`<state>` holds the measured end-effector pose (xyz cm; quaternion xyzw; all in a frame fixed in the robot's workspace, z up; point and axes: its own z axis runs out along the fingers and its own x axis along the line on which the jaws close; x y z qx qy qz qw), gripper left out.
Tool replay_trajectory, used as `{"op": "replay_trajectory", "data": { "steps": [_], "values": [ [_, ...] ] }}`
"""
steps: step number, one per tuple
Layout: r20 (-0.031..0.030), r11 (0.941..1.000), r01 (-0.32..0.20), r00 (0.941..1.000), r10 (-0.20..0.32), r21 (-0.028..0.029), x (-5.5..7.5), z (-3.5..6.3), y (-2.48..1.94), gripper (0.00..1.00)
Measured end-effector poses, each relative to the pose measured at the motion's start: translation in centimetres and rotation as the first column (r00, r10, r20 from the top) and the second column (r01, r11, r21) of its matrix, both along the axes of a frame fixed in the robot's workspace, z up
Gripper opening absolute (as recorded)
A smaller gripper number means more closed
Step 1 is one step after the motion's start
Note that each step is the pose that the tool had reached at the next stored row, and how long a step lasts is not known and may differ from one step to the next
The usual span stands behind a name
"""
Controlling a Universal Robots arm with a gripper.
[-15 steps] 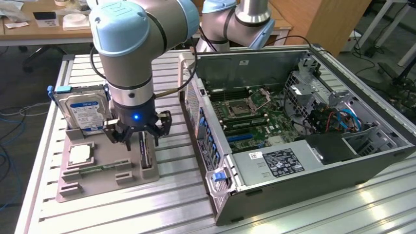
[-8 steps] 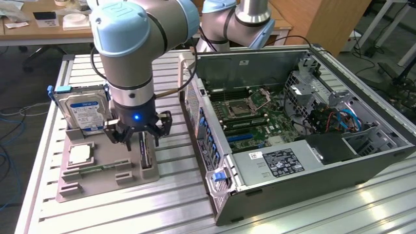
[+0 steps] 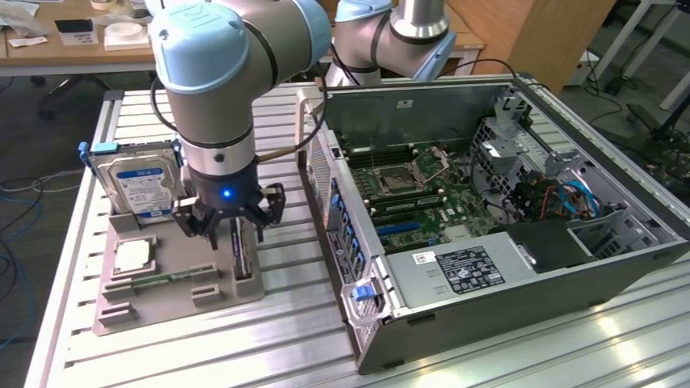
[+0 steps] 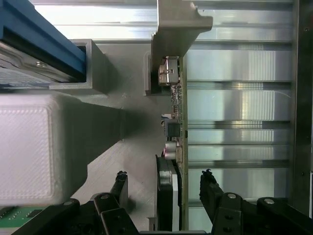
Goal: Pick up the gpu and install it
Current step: 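Pick up the gpu and move the gpu toward the slot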
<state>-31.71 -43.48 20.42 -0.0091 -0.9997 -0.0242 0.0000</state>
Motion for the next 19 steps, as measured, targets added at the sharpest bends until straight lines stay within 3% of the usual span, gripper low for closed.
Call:
{"op": "replay_trajectory", "data": {
  "steps": [15, 17, 19],
  "values": [
    [-0.0001, 1.0000, 0.000, 1.0000, 0.000, 0.0000, -0.03, -0.17, 0.18, 0.69],
    [-0.0001, 1.0000, 0.000, 1.0000, 0.000, 0.0000, -0.03, -0.17, 0.18, 0.56],
    [-0.0001, 1.0000, 0.000, 1.0000, 0.000, 0.0000, -0.03, -0.17, 0.18, 0.50]
  ]
}}
